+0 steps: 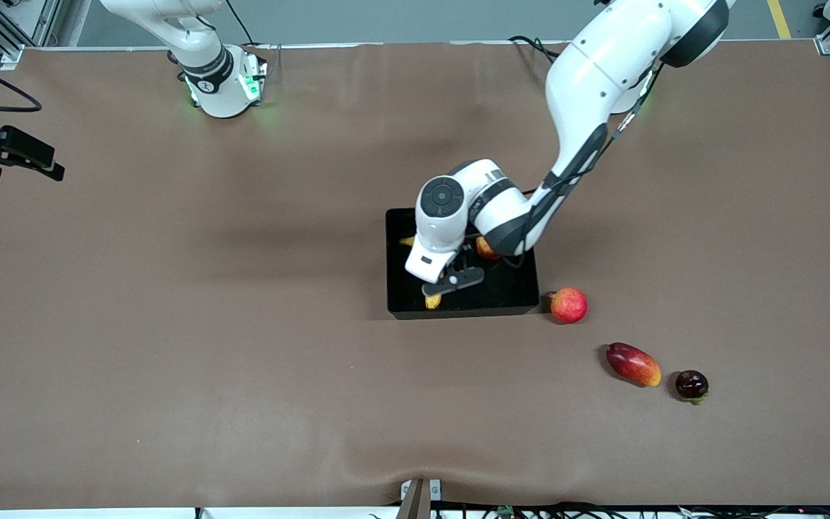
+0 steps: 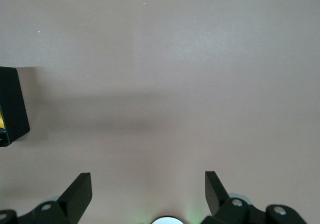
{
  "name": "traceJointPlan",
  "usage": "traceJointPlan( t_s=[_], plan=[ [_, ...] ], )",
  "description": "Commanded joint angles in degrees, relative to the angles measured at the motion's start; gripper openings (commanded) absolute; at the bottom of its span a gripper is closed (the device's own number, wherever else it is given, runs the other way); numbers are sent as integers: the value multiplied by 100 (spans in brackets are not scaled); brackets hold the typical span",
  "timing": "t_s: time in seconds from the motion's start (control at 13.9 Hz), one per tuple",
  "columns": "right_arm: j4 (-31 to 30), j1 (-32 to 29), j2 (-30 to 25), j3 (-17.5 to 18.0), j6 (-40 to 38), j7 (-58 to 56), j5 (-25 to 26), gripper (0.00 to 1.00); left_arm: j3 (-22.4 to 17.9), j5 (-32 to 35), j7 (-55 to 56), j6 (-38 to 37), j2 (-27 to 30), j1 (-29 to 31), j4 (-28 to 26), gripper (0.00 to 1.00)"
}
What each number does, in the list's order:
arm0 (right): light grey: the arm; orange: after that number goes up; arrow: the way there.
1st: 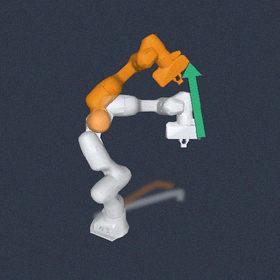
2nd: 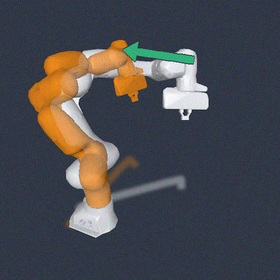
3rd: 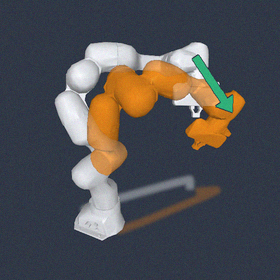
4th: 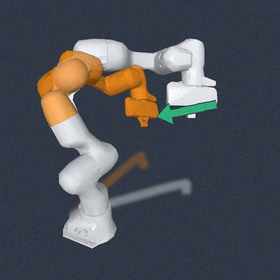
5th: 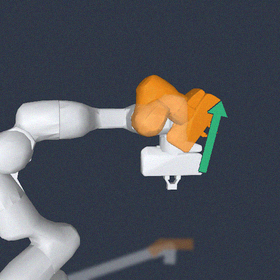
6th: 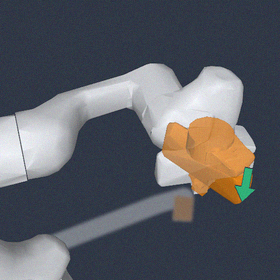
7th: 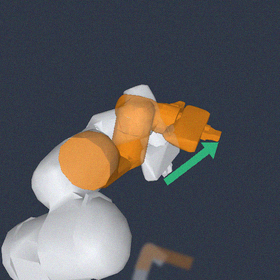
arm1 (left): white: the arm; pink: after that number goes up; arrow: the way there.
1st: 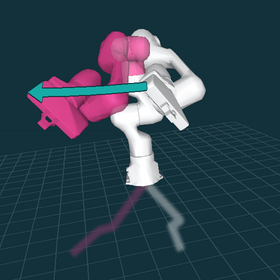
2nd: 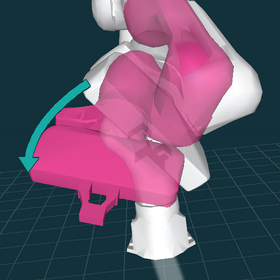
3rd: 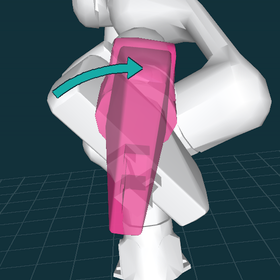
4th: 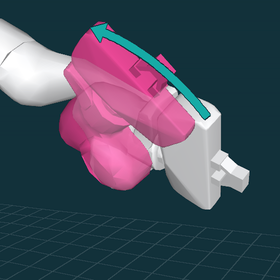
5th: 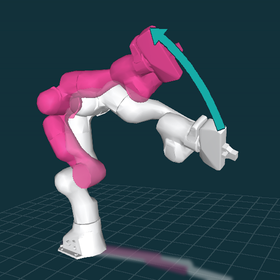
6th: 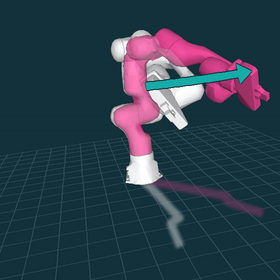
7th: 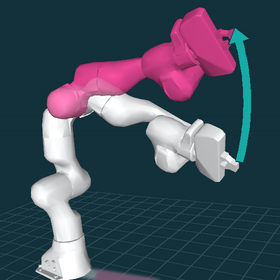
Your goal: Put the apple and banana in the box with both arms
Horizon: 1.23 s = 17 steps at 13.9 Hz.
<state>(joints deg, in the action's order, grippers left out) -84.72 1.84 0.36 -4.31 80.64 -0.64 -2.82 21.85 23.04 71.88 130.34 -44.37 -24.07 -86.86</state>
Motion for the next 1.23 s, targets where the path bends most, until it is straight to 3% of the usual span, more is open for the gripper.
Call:
traceJointPlan(
  t_s=[0.0, 0.29, 0.43, 1.15],
  plan=[
    [78, -17, 17, 9, -75, 29, 0, 100, 83, 17, -601, -525, 927, 708, -95, 100],
    [78, -17, 17, 9, -75, 38, 0, 100, 57, -799, -1946, -1411, 2008, 1561, -104, 100],
    [78, -8, 17, 9, -75, 38, 0, 100, 57, -801, -2640, -2098, 2352, 2070, -104, 100],
    [78, -17, 17, 9, -75, 38, -8, 100, 48, -1151, -5507, -3294, 3794, 3768, -104, 100]
  ],
)
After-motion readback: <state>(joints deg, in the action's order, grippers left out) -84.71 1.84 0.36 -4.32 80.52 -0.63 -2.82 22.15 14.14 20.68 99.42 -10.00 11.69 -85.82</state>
